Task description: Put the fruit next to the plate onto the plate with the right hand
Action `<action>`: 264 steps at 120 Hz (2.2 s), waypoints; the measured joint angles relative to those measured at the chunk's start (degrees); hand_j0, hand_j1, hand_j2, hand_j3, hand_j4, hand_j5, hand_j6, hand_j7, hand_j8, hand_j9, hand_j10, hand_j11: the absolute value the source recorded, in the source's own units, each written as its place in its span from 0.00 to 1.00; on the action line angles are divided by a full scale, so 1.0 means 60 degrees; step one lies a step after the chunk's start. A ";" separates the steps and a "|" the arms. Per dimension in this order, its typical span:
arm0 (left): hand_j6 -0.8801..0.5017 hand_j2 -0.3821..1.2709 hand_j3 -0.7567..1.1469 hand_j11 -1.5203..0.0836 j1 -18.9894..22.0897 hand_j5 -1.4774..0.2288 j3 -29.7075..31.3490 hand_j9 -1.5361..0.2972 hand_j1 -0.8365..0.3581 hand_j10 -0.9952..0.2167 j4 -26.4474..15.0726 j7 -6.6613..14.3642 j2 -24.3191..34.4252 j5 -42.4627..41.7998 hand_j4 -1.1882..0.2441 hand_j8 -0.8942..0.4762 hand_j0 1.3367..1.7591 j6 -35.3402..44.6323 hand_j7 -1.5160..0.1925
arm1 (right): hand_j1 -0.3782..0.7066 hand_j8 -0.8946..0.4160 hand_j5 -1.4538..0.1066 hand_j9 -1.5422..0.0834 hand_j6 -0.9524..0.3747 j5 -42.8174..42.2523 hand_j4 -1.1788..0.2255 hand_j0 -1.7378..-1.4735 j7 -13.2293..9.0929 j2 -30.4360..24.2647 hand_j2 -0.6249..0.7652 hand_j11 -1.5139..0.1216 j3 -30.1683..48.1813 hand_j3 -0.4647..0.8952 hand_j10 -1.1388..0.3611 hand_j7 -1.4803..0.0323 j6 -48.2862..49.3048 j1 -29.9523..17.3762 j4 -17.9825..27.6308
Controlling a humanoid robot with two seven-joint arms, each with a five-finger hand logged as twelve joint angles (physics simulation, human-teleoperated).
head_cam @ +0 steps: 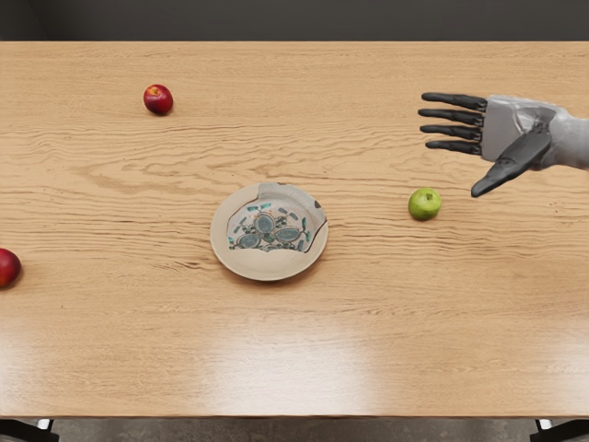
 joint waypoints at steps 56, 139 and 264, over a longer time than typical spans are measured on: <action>0.64 0.23 0.40 0.95 0.0000 0.87 0.0001 0.84 0.99 0.82 -0.0004 0.0000 0.0000 0.0000 0.83 0.65 0.76 0.0000 0.89 | 0.07 0.65 0.90 0.91 0.68 -0.7645 0.81 0.30 -0.2229 0.2024 0.44 0.89 0.0480 0.34 0.73 0.94 -0.2132 0.0617 0.1013; 0.64 0.23 0.40 0.95 0.0000 0.87 0.0000 0.84 0.99 0.82 0.0002 0.0000 0.0000 0.0000 0.83 0.65 0.76 0.0000 0.89 | 0.27 0.51 0.75 0.77 0.55 -0.9439 0.68 0.30 -0.2717 0.3903 0.42 0.75 -0.1537 0.34 0.61 0.79 -0.7379 0.0007 -0.0373; 0.64 0.23 0.40 0.95 0.0000 0.87 0.0001 0.84 0.99 0.82 -0.0002 0.0000 0.0000 -0.0001 0.83 0.65 0.76 0.0000 0.89 | 0.56 0.34 0.50 0.54 0.34 -0.9348 0.47 0.30 -0.2745 0.3921 0.47 0.52 -0.1438 0.34 0.42 0.54 -0.7997 -0.0352 0.0033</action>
